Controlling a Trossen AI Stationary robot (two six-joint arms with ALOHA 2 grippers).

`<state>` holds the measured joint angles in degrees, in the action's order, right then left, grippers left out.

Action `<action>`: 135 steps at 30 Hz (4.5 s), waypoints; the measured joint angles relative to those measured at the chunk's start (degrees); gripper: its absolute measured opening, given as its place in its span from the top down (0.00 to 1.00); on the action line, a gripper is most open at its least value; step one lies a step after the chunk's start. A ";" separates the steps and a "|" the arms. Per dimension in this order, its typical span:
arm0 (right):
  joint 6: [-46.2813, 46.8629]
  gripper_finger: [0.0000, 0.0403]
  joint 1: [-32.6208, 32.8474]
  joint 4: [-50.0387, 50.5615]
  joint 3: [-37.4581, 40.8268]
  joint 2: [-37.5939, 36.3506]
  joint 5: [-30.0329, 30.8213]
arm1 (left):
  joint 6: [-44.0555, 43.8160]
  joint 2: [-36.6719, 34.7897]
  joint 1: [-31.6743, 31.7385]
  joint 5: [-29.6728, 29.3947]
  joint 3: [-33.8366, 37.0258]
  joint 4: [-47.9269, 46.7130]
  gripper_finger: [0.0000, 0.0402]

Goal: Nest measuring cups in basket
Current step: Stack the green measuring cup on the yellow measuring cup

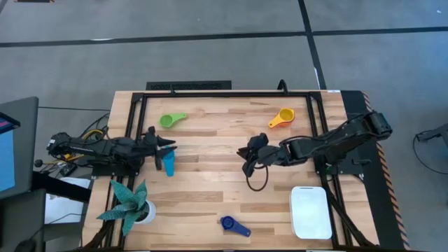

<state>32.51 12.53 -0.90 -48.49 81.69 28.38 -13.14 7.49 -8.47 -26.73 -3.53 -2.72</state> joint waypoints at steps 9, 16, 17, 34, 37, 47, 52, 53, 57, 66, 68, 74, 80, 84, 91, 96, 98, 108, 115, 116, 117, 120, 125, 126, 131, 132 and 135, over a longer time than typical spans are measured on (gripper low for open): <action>-0.02 0.78 0.66 0.17 0.00 1.80 1.37 | -12.69 0.02 0.26 -8.37 -0.02 -1.30 0.72; 3.36 0.78 0.46 -0.72 0.04 6.08 1.88 | -12.10 0.02 0.26 -10.30 -0.24 -3.42 0.72; 3.38 0.78 0.51 -1.21 0.04 6.59 1.83 | -12.89 0.03 0.26 -10.65 -0.26 -3.49 0.72; -1.30 0.78 -3.50 -2.71 0.02 4.39 1.37 | -19.85 3.23 14.45 -22.30 -1.99 -9.29 0.72; -1.07 0.78 -4.55 -2.67 0.02 4.39 -0.53 | -20.62 6.21 20.34 -18.86 -4.03 -11.86 0.72; -1.07 0.78 -4.72 -2.74 0.02 4.39 -1.36 | -19.28 24.20 39.81 -5.48 -9.56 -13.45 0.66; -0.07 0.78 -4.72 -3.08 0.02 4.39 -1.36 | -15.29 34.89 49.50 -0.29 -14.50 -13.33 0.64; 0.33 0.78 -4.72 -3.04 0.02 4.39 -1.40 | -14.61 36.84 51.00 1.01 -15.58 -13.24 0.63; 0.66 0.78 -4.54 -3.03 0.02 4.39 -1.57 | -10.45 43.53 54.75 4.71 -19.12 -13.20 0.63; 1.14 0.78 -3.54 -3.79 0.02 4.39 -1.57 | -5.36 53.99 58.08 7.55 -21.96 -13.11 0.64; 1.14 0.78 -3.44 -4.71 0.02 4.41 -1.57 | -4.76 55.95 58.72 9.43 -21.97 -12.48 0.64; 1.79 0.78 -2.57 -5.16 0.02 4.42 -1.57 | -3.23 60.44 59.34 12.02 -21.97 -10.70 0.64; 1.99 0.78 -1.24 -5.17 0.02 4.42 -1.57 | 2.05 62.28 59.17 12.98 -21.99 -10.62 0.78; 1.98 0.78 -0.52 -5.17 0.02 4.42 -1.57 | 5.58 62.16 58.71 14.18 -22.12 -10.35 0.95; 1.96 0.78 -0.51 -5.17 0.02 4.42 -1.57 | 12.65 62.27 53.80 19.22 -23.47 -9.40 0.97; 1.62 0.78 -0.74 -5.26 0.02 4.42 -1.55 | 20.29 62.27 45.59 18.97 -27.14 -11.32 0.99; 1.60 0.78 -1.08 -5.88 0.02 4.44 -1.60 | 23.18 62.26 41.74 18.85 -29.06 -11.18 0.98; 4.96 0.78 -1.42 -13.29 0.02 4.46 -3.78 | 34.43 62.24 19.21 15.55 -40.47 -8.18 0.99; 5.08 0.73 -1.26 -20.42 -0.02 4.95 -11.12 | 45.81 63.07 5.92 9.03 -43.80 1.01 0.99; 4.93 0.70 -1.24 -21.32 -0.04 4.92 -12.28 | 47.19 63.37 4.48 7.48 -43.93 1.53 0.99; 4.69 0.68 -1.13 -21.92 -0.04 4.92 -13.52 | 48.32 64.03 3.18 5.82 -44.16 1.63 0.99; 4.09 0.57 -0.49 -22.25 -0.07 4.92 -15.78 | 50.23 66.59 0.42 1.67 -45.68 2.54 0.99; 4.10 0.42 1.38 -21.29 -0.17 5.34 -16.53 | 50.99 71.50 -0.50 -0.84 -49.50 2.41 0.99; 4.19 0.41 1.66 -21.31 -0.24 5.79 -16.41 | 51.00 72.61 -0.48 -0.80 -50.43 2.66 0.99; 5.24 0.43 2.96 -17.82 -0.22 5.74 -10.56 | 51.48 76.97 -0.48 -0.96 -53.91 1.81 0.99; 5.47 0.45 3.23 -16.52 -0.22 5.78 -9.00 | 51.32 77.75 -0.48 -0.81 -54.55 2.06 0.99; 5.44 0.50 4.04 -15.50 -0.10 5.86 -5.86 | 51.36 78.92 -0.76 -0.56 -55.53 2.22 0.99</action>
<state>37.95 16.57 -16.39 -48.59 87.55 22.52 38.22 86.41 -9.23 -27.29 -59.06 -0.50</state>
